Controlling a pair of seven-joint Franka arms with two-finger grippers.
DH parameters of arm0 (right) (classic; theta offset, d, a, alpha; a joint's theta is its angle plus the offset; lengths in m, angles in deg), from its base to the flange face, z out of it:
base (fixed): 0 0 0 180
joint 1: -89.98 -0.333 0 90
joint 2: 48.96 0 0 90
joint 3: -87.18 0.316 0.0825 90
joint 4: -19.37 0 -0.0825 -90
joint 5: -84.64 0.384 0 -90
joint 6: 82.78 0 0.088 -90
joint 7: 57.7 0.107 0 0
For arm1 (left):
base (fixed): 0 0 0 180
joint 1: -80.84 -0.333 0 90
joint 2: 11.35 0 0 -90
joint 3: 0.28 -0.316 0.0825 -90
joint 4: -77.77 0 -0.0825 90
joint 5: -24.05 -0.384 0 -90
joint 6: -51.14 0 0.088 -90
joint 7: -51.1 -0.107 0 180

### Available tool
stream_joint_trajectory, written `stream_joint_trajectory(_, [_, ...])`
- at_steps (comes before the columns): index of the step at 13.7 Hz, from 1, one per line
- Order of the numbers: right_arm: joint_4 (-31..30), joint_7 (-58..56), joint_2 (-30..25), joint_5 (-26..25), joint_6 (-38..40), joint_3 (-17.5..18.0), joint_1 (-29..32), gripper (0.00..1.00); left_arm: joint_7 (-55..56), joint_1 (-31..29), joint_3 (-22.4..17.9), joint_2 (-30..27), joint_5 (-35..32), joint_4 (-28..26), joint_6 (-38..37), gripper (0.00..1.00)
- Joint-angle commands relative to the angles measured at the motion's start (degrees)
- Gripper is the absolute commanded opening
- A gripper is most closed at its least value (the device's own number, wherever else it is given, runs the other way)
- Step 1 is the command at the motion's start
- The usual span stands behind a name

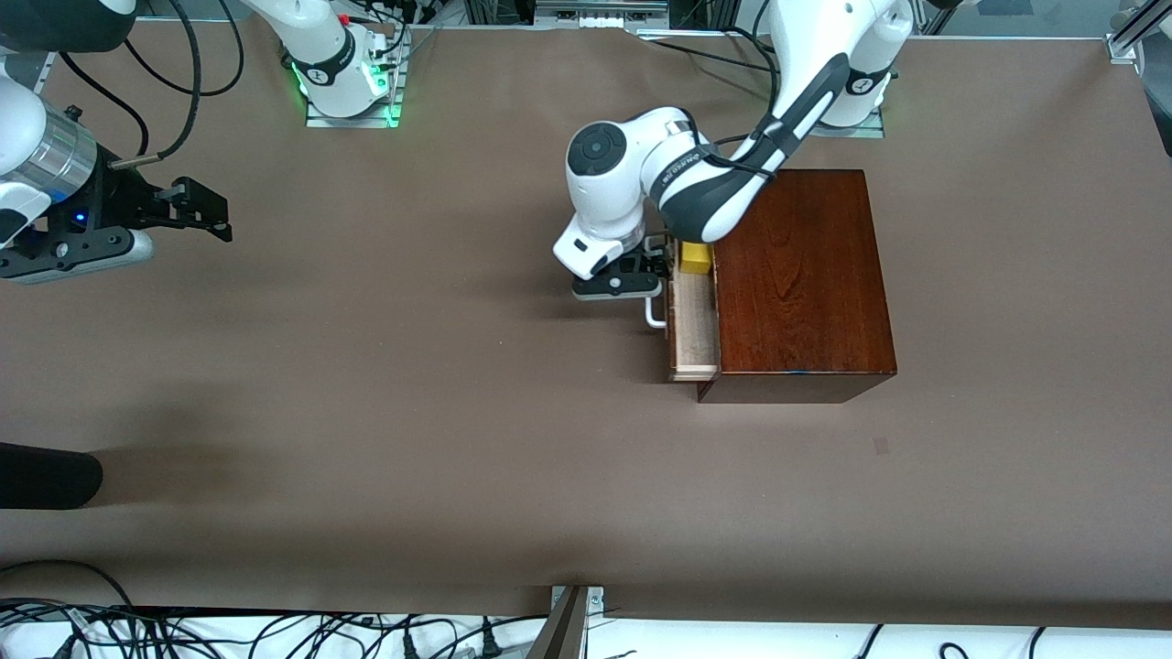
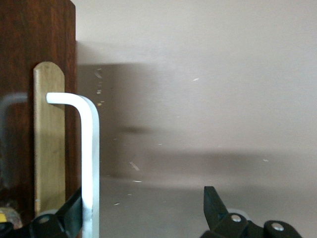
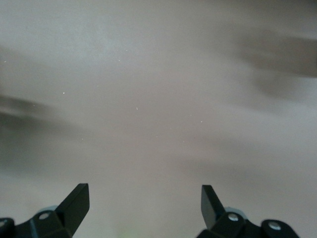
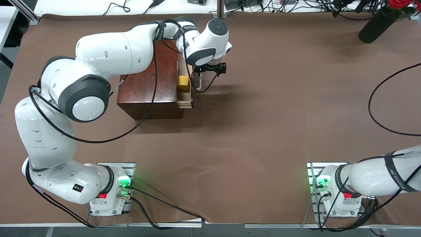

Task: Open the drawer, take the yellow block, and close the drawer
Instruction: 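Pull the drawer out of the box with the left gripper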

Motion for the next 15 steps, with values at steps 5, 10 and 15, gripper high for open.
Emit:
stream_joint_trajectory(5, [-0.2, 0.7, -0.5, 0.0, -0.1, 0.1, 0.0, 1.00, 1.3, 1.4, 0.3, 1.0, 1.4, 2.0, 3.6, 1.00])
stream_joint_trajectory(10, [0.3, 0.1, -0.1, -0.3, -0.4, -0.1, 0.1, 1.00, 0.2, 0.7, 0.2, 0.4, 7.7, 4.1, 3.5, 1.00])
stream_joint_trajectory(15, [0.4, 0.0, 0.1, -0.5, -0.4, -0.2, 0.1, 1.00, -0.1, -2.6, 0.5, -7.2, 8.4, 4.1, -4.2, 1.00])
